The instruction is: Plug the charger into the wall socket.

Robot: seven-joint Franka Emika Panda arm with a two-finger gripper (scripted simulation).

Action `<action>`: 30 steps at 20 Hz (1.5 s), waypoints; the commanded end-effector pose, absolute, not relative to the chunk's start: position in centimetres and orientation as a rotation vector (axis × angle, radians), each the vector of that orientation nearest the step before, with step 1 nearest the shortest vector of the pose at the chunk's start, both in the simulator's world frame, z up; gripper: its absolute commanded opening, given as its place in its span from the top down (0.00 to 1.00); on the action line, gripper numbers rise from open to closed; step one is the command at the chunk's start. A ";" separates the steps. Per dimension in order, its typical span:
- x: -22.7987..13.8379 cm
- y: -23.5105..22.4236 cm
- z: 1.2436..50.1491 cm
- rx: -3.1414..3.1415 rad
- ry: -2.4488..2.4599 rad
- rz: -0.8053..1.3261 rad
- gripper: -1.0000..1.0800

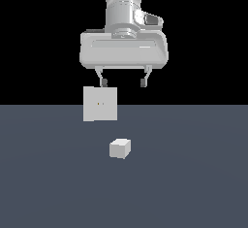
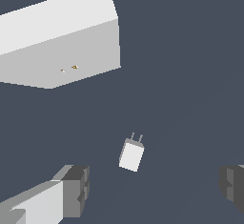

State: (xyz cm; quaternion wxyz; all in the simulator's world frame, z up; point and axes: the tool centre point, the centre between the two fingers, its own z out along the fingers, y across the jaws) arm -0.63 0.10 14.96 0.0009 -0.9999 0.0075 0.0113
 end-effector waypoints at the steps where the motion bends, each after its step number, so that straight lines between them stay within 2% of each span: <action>1: -0.6 0.1 15.0 -3.139 0.023 0.036 0.04; 14: -1.4 0.1 14.2 -3.146 0.078 -0.052 0.04; 30: -3.6 0.4 11.1 -3.142 0.266 -0.357 0.04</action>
